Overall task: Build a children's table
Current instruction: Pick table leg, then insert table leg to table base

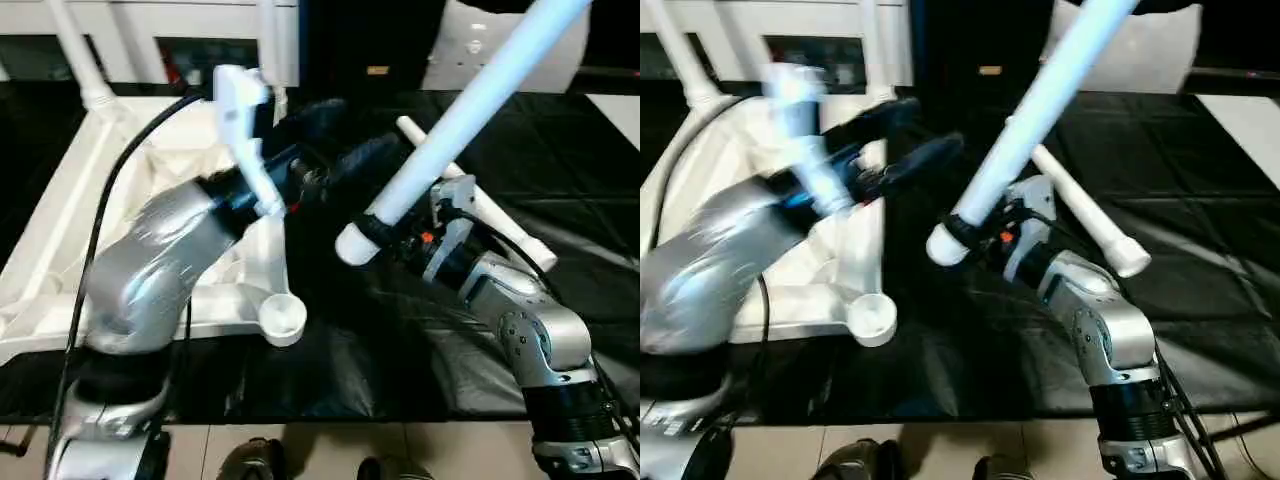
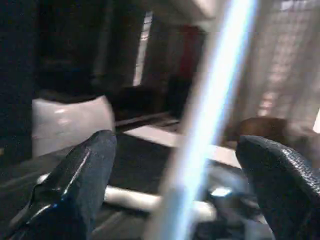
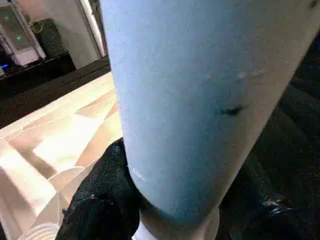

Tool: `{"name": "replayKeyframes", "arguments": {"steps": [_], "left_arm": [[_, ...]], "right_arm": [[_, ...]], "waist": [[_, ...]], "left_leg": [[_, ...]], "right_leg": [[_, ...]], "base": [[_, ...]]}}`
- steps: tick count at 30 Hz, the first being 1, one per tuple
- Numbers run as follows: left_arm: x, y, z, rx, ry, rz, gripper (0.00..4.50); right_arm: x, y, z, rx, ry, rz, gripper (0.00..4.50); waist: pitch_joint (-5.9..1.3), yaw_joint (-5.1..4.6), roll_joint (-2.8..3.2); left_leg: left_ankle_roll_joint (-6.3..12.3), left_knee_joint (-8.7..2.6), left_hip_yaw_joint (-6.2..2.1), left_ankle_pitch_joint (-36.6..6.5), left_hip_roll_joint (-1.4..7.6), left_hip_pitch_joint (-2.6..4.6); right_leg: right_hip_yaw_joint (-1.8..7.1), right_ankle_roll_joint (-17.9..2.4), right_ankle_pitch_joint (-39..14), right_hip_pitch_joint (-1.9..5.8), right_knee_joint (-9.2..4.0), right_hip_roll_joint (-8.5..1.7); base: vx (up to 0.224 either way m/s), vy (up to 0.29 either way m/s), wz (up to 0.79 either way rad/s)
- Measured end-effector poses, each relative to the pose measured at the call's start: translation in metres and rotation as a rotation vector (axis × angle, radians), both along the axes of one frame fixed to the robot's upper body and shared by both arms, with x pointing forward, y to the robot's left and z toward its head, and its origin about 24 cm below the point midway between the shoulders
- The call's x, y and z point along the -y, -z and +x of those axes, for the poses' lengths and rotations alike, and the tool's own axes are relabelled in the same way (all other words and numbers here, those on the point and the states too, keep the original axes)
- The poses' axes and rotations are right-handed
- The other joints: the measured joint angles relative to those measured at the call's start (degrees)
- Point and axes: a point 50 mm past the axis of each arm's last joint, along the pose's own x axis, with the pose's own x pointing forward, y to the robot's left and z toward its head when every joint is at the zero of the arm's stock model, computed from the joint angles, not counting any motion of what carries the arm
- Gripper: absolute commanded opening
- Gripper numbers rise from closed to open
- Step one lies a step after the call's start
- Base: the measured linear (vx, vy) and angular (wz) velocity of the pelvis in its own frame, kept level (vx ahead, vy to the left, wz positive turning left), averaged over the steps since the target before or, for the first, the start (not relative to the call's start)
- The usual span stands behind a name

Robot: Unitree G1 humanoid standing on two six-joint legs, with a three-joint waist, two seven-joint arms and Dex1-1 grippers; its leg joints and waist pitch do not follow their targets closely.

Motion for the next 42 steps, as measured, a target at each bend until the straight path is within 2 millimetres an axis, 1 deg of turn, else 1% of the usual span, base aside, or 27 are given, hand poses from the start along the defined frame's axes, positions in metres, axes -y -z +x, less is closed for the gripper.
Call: {"name": "replayKeyframes", "arguments": {"steps": [2,4,5,7,8,9,12,14,16,18,22,23,25,27,28,29,32,35,38,39,40,42], "left_arm": [[-0.009,0.005,-0.005,0.014,0.006,0.08,4.5],[-0.025,0.02,-0.007,-0.002,-0.016,0.213,4.5],[-0.033,0.029,-0.008,-0.012,-0.023,0.302,4.5],[-0.043,0.04,-0.01,-0.035,-0.02,0.406,4.5],[-0.055,0.05,-0.014,-0.038,-0.016,0.528,4.5],[-0.062,0.056,-0.014,-0.064,-0.024,0.58,4.5],[-0.08,0.069,-0.019,-0.088,-0.013,0.715,4.5],[-0.094,0.077,-0.022,-0.12,-0.004,0.79,4.24],[-0.099,0.08,-0.024,-0.137,0.016,0.819,4.17],[-0.102,0.084,-0.027,-0.156,0.039,0.861,3.96],[-0.111,0.101,-0.026,-0.212,0.05,0.927,3.7],[-0.112,0.105,-0.027,-0.228,0.054,0.933,3.52],[-0.114,0.108,-0.027,-0.234,0.062,0.934,3.31],[-0.117,0.111,-0.029,-0.247,0.07,0.941,3.16],[-0.119,0.113,-0.03,-0.26,0.074,0.945,3.16],[-0.123,0.116,-0.031,-0.277,0.075,0.956,2.95],[-0.127,0.118,-0.03,-0.285,0.068,0.963,2.75],[-0.13,0.12,-0.03,-0.295,0.073,0.965,2.4],[-0.134,0.122,-0.03,-0.314,0.08,0.969,2.28],[-0.135,0.122,-0.03,-0.317,0.08,0.968,2.06],[-0.136,0.122,-0.03,-0.317,0.08,0.968,2.06],[-0.136,0.122,-0.03,-0.312,0.08,0.968,1.92]], "right_arm": [[-0.001,0.0,0.0,0.0,-0.001,0.005,1.91],[0.001,0.001,-0.001,-0.001,0.01,-0.003,1.91],[0.003,0.002,-0.002,-0.003,0.017,-0.012,1.91],[0.006,0.005,-0.003,-0.008,0.027,-0.036,1.91],[0.004,0.006,-0.005,-0.011,0.02,-0.047,1.91],[0.006,0.007,-0.007,-0.008,0.021,-0.054,1.91],[0.005,0.006,-0.011,0.003,0.027,-0.071,1.91],[0.005,0.007,-0.015,0.008,0.039,-0.088,1.91],[0.009,0.01,-0.018,0.002,0.05,-0.128,1.91],[0.009,0.014,-0.02,-0.009,0.051,-0.147,1.91],[0.007,0.016,-0.022,-0.01,0.045,-0.137,1.91],[0.007,0.017,-0.023,-0.011,0.046,-0.136,1.91],[0.008,0.019,-0.025,-0.017,0.047,-0.136,1.91],[0.007,0.02,-0.026,-0.02,0.043,-0.137,1.91],[0.006,0.02,-0.026,-0.019,0.04,-0.138,1.91],[0.005,0.019,-0.027,-0.016,0.037,-0.138,1.91],[0.005,0.018,-0.028,-0.013,0.032,-0.139,1.91],[0.005,0.017,-0.028,-0.011,0.03,-0.138,1.91],[0.004,0.018,-0.029,-0.023,0.028,-0.14,1.91],[0.004,0.018,-0.029,-0.024,0.028,-0.14,1.91],[0.004,0.019,-0.029,-0.026,0.027,-0.14,1.91],[0.004,0.019,-0.029,-0.028,0.027,-0.14,1.91]], "waist": [[0.0,-0.31,0.0],[-0.01,-0.61,0.01],[0.0,-0.66,0.01],[0.0,-0.68,0.01],[0.0,-0.66,-0.02],[0.02,-0.75,0.03],[0.02,-0.56,0.01],[0.02,-0.52,0.01],[0.02,-0.4,0.02],[0.02,-0.54,0.02],[0.07,-0.64,0.11],[0.07,-0.64,0.11],[0.07,-0.57,0.11],[0.07,-0.58,0.11],[0.07,-0.6,0.11],[0.08,-0.61,0.12],[0.08,-0.61,0.12],[0.08,-0.54,0.12],[0.08,-0.58,0.12],[0.08,-0.58,0.12],[0.08,-0.57,0.12],[0.08,-0.56,0.12]], "left_leg": [[0.0,0.01,0.0,0.0,0.0,0.04],[-0.03,0.0,0.0,0.0,0.01,0.12],[-0.06,-0.01,0.0,0.0,0.03,0.16],[-0.1,-0.05,0.0,0.0,0.03,0.24],[-0.16,-0.12,0.0,0.1,0.04,0.28],[-0.17,-0.18,0.02,0.1,0.03,0.32],[-0.25,-0.28,0.03,0.1,0.03,0.35],[-0.27,-0.35,0.03,0.1,0.03,0.37],[-0.29,-0.37,0.03,0.2,0.03,0.39],[-0.3,-0.38,0.03,0.1,0.03,0.46],[-0.38,-0.51,0.05,0.2,0.03,0.62],[-0.41,-0.56,0.05,0.2,0.03,0.64],[-0.44,-0.61,0.05,0.2,0.03,0.65],[-0.46,-0.66,0.05,0.2,0.03,0.65],[-0.47,-0.68,0.05,0.2,0.03,0.65],[-0.47,-0.71,0.05,0.2,0.03,0.65],[-0.5,-0.75,0.06,0.3,0.03,0.66],[-0.51,-0.75,0.06,0.3,0.03,0.67],[-0.52,-0.75,0.06,0.3,0.03,0.68],[-0.52,-0.75,0.06,0.3,0.03,0.68],[-0.52,-0.75,0.06,0.3,0.03,0.69],[-0.52,-0.75,0.06,0.3,0.03,0.69]], "right_leg": [[0.02,0.0,0.0,0.0,0.02,0.0],[0.03,0.0,0.0,0.01,0.06,0.02],[0.03,0.0,0.0,0.01,0.07,0.03],[0.03,0.0,0.0,0.04,0.07,0.03],[0.03,0.0,0.0,0.04,0.05,0.03],[0.07,0.0,0.0,0.03,0.04,0.03],[0.06,0.0,0.0,0.03,0.04,0.03],[0.06,0.1,0.0,0.01,0.03,0.04],[0.06,0.1,0.0,0.01,0.03,0.04],[0.08,0.1,0.0,0.03,0.03,0.04],[0.1,0.2,-0.1,0.03,0.04,0.04],[0.1,0.2,-0.1,0.03,0.04,0.04],[0.09,0.1,0.0,0.03,0.04,0.04],[0.09,0.1,0.0,0.02,0.04,0.04],[0.09,0.1,0.0,0.01,0.04,0.04],[0.09,0.1,0.0,-0.01,0.04,0.05],[0.09,0.1,0.0,-0.02,0.04,0.05],[0.09,0.1,0.0,-0.02,0.04,0.05],[0.1,0.1,0.0,-0.02,0.04,0.05],[0.1,0.1,0.0,-0.02,0.04,0.05],[0.1,0.1,0.0,-0.02,0.04,0.05],[0.1,0.1,0.0,-0.02,0.04,0.05]], "base": [[0.0,0.0,0.0],[0.0,0.0,0.0],[0.0,0.0,0.0],[0.0,0.0,0.0],[0.0,0.0,0.0],[0.0,0.0,0.0],[0.0,0.0,0.0],[0.0,0.0,0.0],[0.0,0.0,0.0],[0.0,0.0,0.0],[0.0,0.0,0.0],[0.0,0.0,0.0],[0.0,0.0,0.0],[0.0,0.0,0.0],[0.0,0.0,0.0],[0.0,0.0,0.0],[0.0,0.0,0.0],[0.0,0.0,0.0],[0.0,0.0,0.0],[0.0,0.0,0.0],[0.0,0.0,0.0],[0.0,0.0,0.0]]}}
